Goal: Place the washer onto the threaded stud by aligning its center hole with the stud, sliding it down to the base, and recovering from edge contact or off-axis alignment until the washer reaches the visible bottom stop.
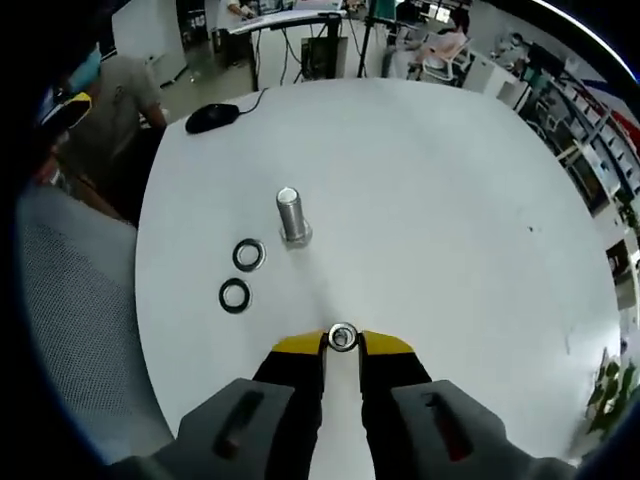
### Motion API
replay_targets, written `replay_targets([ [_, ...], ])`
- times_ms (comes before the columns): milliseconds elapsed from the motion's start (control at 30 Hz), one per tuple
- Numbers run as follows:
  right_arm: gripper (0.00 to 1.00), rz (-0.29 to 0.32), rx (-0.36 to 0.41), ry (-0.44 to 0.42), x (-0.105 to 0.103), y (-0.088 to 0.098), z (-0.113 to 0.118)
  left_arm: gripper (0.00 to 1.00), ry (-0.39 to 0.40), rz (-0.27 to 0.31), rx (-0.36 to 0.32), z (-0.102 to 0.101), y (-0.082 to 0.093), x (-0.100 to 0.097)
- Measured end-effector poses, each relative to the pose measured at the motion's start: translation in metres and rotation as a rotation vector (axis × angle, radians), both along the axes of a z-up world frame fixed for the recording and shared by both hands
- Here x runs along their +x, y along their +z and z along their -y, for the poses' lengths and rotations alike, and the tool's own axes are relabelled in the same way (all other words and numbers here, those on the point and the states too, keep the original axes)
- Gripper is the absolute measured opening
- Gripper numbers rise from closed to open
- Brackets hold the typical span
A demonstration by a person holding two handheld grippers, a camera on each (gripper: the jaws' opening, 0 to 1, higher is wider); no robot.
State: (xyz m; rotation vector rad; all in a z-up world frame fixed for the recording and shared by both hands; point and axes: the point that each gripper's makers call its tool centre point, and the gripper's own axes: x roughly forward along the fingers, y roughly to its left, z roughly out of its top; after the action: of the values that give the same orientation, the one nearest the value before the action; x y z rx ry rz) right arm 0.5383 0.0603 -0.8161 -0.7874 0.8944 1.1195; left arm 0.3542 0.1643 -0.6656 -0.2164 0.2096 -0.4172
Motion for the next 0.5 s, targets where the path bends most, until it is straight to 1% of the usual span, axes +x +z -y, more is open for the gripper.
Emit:
replay_targets([
  [167,0.14,-0.006,-0.018,-0.002,0.001,-0.003,0.002,0.61,0.000,0.000,-0.001,0.000,0.000,0.000],
  [200,0.09,-0.013,-0.023,0.001,-0.001,-0.005,0.003,0.61,0.000,-0.001,-0.001,0.000,0.000,0.000],
  [233,0.08,-0.020,-0.017,0.009,-0.003,-0.005,0.001,0.61,0.000,-0.001,-0.001,0.000,0.000,0.000],
  [367,0.09,-0.014,-0.028,0.019,0.001,-0.011,0.000,0.61,-0.003,-0.001,0.001,0.001,0.000,0.001],
  [500,0.09,-0.008,-0.025,0.020,0.003,-0.010,0.001,0.61,-0.003,-0.002,0.001,0.001,0.000,0.001],
])
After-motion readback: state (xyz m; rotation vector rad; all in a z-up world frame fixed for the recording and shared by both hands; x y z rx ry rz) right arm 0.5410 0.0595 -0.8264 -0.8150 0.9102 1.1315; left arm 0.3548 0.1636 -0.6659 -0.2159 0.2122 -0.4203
